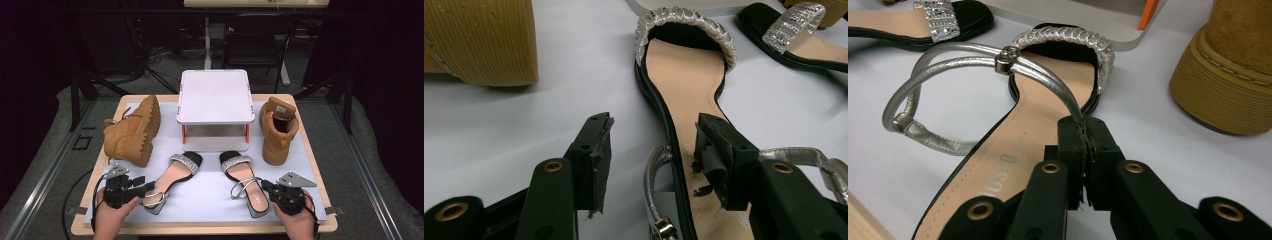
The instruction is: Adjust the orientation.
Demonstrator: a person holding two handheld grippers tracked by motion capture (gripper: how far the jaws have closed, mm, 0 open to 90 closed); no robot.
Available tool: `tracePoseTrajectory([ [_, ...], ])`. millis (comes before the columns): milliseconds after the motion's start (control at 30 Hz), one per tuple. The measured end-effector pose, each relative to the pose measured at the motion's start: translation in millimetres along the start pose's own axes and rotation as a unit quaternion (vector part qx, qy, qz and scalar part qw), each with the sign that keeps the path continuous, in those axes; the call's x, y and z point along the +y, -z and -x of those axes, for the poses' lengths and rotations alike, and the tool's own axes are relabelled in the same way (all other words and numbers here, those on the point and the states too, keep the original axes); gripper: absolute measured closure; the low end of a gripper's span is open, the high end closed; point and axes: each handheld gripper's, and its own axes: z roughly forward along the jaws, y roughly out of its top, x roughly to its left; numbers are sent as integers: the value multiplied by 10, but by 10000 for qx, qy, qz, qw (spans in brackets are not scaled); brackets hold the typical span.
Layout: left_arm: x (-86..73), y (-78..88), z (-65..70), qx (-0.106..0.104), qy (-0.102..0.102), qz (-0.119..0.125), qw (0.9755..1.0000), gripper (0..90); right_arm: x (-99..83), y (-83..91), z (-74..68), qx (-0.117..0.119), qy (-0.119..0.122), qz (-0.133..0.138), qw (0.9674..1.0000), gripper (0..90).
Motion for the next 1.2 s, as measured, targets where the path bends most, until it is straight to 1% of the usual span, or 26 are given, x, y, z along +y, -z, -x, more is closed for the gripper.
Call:
tracePoseTrajectory([
  [100, -1, -2, -1, -6, 11, 10, 10000, 488, 11, -14, 34, -47, -14, -4, 10000, 875],
  [167, 1, -2, -3, 0, 8, 10, 10000, 488, 5, -19, 74, -51, -107, 48, 9999, 875],
  [233, 1, -2, -6, 2, 9, 12, 10000, 488, -3, -17, 108, -18, -188, 76, 9998, 873],
  [333, 1, -2, -10, 1, 15, 13, 10000, 488, -18, -12, 149, 14, -246, 61, 9997, 870],
  [400, 0, -4, -11, 0, 24, 31, 10000, 488, -23, -11, 169, 36, -244, 51, 9997, 870],
  [433, 1, -3, -11, 2, 24, 32, 10000, 488, -26, -14, 174, 87, -281, 74, 9995, 869],
  [567, 3, 8, -17, -12, 22, 10, 10000, 488, -32, -10, 184, 119, -286, 78, 9995, 864],
  [600, 4, 10, -17, -14, 28, 4, 10000, 488, -34, -5, 187, 126, -296, 64, 9995, 854],
  [700, 6, 16, -20, -18, 25, -12, 10000, 487, -53, 17, 188, 174, -318, 107, 9993, 755],
  [733, 3, 10, -15, 1, 40, 46, 10000, 487, -56, 27, 182, 153, -304, 99, 9994, 723],
  [867, 10, 24, -5, 5, -1, 38, 10000, 480, -69, 82, 146, 78, -204, 93, 9997, 620],
  [933, 17, 22, 0, 21, -25, 91, 10000, 473, -71, 121, 130, 42, -175, 104, 9998, 586],
  [1000, 19, 27, 4, 44, -48, 99, 9999, 464, -68, 140, 127, 35, -166, 128, 9998, 574],
  [1033, 19, 32, 3, 49, -65, 86, 9999, 464, -53, 194, 123, 21, -158, 165, 9997, 552],
  [1067, 18, 35, 2, 55, -79, 85, 9999, 464, -53, 194, 123, 21, -158, 165, 9997, 552],
  [1133, 23, 44, 7, 87, -67, 123, 9999, 464, -44, 232, 129, -48, -111, 173, 9998, 542],
  [1167, 29, 47, 11, 121, -68, 160, 9998, 464, -39, 256, 134, -85, -145, 215, 9996, 538],
  [1200, 35, 51, 14, 129, -82, 197, 9997, 461, -37, 272, 138, -179, -179, 249, 9994, 538],
])
